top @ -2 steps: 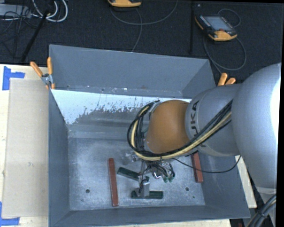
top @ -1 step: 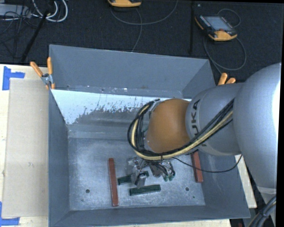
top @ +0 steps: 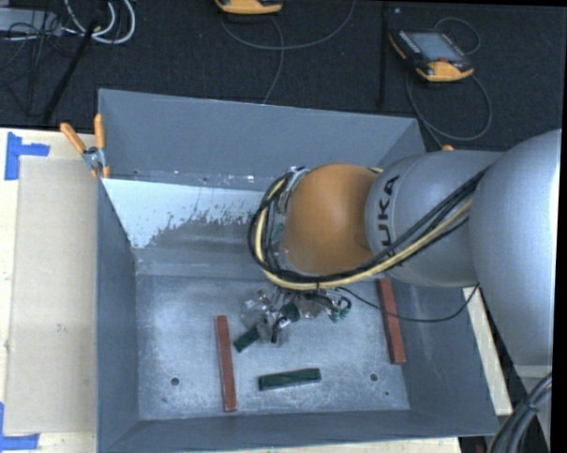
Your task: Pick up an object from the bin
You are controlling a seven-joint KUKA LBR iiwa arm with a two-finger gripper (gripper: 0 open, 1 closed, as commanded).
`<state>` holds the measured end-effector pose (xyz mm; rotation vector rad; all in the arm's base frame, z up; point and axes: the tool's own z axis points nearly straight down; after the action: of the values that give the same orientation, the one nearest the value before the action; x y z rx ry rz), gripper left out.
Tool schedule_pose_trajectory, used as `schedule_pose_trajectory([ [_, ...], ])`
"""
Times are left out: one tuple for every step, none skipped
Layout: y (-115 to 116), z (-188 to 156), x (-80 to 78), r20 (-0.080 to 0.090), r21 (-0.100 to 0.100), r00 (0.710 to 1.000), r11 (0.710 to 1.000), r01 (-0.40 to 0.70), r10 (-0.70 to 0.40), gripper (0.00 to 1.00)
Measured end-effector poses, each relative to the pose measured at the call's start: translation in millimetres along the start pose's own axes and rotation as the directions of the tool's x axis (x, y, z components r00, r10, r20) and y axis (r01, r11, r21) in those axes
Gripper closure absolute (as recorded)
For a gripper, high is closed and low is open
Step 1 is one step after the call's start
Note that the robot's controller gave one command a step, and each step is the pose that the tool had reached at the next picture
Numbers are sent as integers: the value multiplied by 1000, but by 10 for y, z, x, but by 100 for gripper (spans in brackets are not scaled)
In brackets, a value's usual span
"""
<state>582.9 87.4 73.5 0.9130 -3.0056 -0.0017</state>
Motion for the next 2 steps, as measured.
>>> schedule_pose_trajectory([
  [2,32,10,2,1,1000,1000,0,0,0],
  [5,32,9,2,1,1000,1000,1,-1,100],
])
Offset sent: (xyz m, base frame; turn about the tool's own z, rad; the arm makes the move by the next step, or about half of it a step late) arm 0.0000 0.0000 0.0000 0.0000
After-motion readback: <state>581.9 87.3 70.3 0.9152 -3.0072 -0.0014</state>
